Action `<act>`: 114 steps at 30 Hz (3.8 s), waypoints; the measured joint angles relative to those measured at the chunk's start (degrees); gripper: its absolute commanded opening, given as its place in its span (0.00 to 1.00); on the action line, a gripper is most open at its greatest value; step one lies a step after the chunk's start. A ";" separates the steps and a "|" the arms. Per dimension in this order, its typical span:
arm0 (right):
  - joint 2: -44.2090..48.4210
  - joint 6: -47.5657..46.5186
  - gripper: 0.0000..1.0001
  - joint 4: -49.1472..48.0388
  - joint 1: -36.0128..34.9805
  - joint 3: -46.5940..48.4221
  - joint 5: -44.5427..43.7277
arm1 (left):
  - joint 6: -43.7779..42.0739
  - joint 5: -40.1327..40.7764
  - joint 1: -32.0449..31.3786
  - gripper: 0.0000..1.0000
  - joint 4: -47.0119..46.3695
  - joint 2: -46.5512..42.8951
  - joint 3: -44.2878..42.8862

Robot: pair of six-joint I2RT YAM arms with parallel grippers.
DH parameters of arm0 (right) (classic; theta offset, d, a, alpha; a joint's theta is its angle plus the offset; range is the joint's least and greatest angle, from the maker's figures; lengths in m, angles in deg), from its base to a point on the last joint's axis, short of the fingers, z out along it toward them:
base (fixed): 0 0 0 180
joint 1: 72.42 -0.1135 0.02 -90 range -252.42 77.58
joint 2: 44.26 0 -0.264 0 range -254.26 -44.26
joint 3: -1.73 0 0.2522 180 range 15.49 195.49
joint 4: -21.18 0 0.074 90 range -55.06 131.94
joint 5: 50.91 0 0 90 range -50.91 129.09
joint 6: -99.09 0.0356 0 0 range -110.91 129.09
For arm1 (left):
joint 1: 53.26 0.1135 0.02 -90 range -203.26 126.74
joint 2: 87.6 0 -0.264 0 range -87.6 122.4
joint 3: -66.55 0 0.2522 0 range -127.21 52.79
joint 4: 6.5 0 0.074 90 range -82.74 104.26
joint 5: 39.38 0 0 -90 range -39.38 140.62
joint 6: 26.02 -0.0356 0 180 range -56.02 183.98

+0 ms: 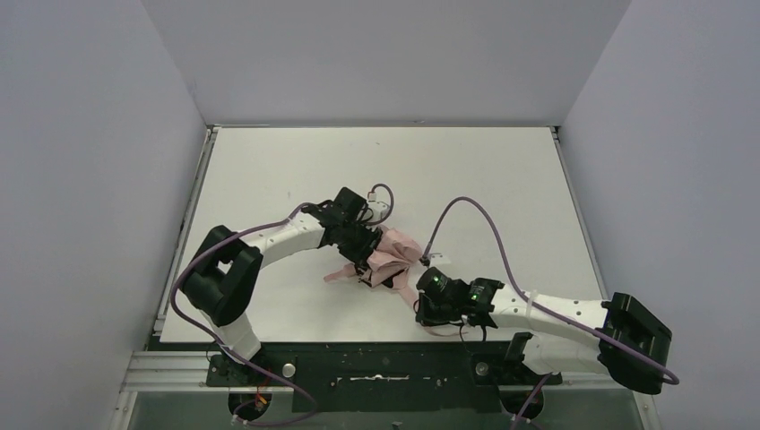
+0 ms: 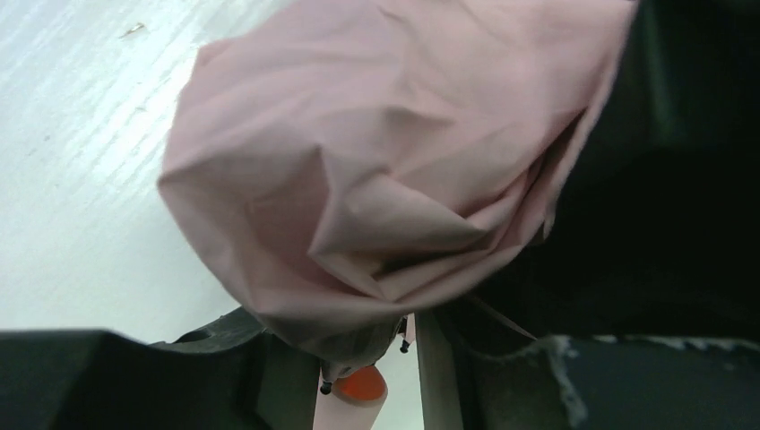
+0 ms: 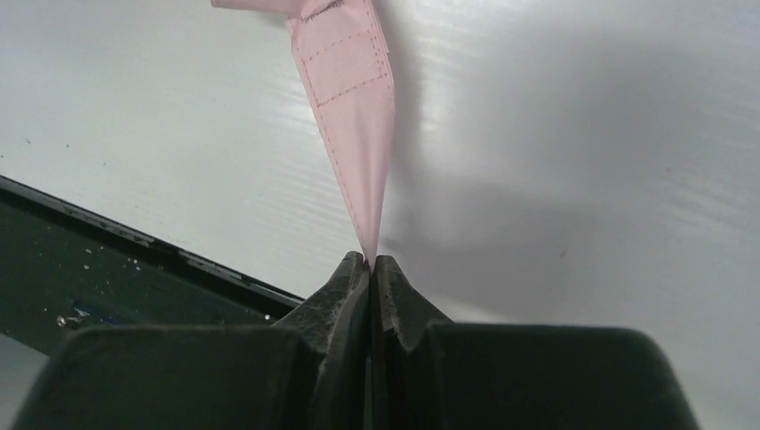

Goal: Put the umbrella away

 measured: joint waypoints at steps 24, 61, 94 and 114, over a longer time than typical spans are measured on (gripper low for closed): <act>1.62 6.27 0.04 -1.42 0.68 1.22 9.90 | 0.72 17.11 -7.74 0.00 -2.60 -3.87 3.93; -4.11 26.67 0.00 32.26 -39.67 11.67 -25.38 | -2.27 28.94 -14.19 0.00 -10.86 -3.54 7.15; 21.22 1.03 0.76 29.53 -25.49 21.46 -40.85 | -11.08 35.23 -16.74 0.00 -25.83 -5.99 16.15; 26.71 0.52 0.66 7.96 8.07 -7.37 1.49 | -13.53 35.08 -16.81 0.00 -28.87 -6.80 18.12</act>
